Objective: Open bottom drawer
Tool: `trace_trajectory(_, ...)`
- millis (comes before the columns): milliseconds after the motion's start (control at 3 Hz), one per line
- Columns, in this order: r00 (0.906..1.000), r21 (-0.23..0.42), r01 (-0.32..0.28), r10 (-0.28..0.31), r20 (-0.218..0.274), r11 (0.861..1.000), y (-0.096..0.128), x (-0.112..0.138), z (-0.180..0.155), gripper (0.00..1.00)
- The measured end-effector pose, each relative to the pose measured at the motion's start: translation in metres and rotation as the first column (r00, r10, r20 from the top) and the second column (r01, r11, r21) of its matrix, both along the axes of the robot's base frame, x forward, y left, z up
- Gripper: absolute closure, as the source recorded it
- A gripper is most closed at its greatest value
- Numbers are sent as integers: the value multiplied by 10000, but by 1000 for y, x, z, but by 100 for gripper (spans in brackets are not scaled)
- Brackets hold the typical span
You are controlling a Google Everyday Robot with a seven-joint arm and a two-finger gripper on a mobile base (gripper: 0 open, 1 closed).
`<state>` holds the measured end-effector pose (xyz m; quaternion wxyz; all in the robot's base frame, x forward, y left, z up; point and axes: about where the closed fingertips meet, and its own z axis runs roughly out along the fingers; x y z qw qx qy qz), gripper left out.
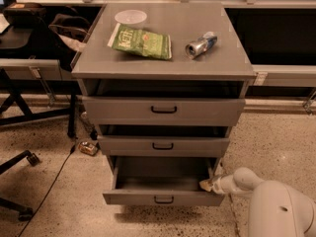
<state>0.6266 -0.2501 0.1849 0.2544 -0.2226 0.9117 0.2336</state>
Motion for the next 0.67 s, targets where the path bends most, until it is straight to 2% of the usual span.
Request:
trace_trajectory(333, 10000, 3, -2, 2, -3, 10000, 0, 0, 0, 100)
trace_trajectory(667, 9995, 290, -137, 145, -274, 9995, 11, -21, -9, 100)
